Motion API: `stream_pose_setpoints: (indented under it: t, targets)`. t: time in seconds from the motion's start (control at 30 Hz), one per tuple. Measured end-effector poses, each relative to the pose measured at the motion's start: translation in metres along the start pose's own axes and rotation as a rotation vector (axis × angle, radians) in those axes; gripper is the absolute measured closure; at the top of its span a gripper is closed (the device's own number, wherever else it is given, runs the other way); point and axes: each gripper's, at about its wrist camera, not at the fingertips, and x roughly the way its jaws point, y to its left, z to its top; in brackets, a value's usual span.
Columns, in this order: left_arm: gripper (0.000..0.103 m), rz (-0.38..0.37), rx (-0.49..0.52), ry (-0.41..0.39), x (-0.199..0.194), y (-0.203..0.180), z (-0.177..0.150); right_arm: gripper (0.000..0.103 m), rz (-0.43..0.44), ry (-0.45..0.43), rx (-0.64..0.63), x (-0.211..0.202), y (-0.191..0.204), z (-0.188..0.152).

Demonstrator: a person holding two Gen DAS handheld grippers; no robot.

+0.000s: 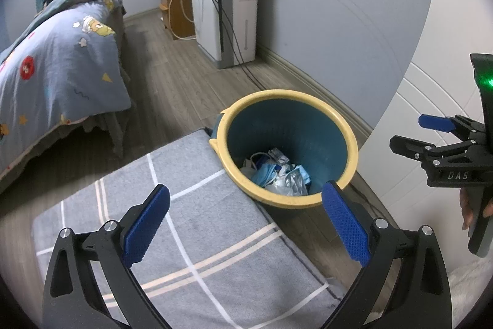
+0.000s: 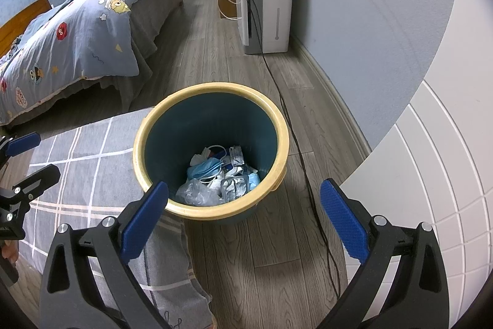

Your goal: Collect trash

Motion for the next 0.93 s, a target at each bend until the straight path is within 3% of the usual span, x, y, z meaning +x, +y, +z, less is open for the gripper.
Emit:
stream_pose_setpoints:
  t: [0.63, 0.77, 0.93]
  targets:
    - [0.005, -0.014, 0.002, 0.009, 0.003, -0.001, -0.003, 0.006, -0.006, 0.009, 0.003, 0.002, 0.0, 0.0]
    - [0.005, -0.01, -0.003, 0.02, 0.0, 0.003, 0.001, 0.006, -0.035, 0.035, 0.022, 0.006, -0.001, 0.002]
    - [0.005, -0.032, -0.054, 0.002, -0.017, 0.023, 0.004, 0.006, -0.149, 0.141, 0.114, 0.023, 0.002, 0.006]
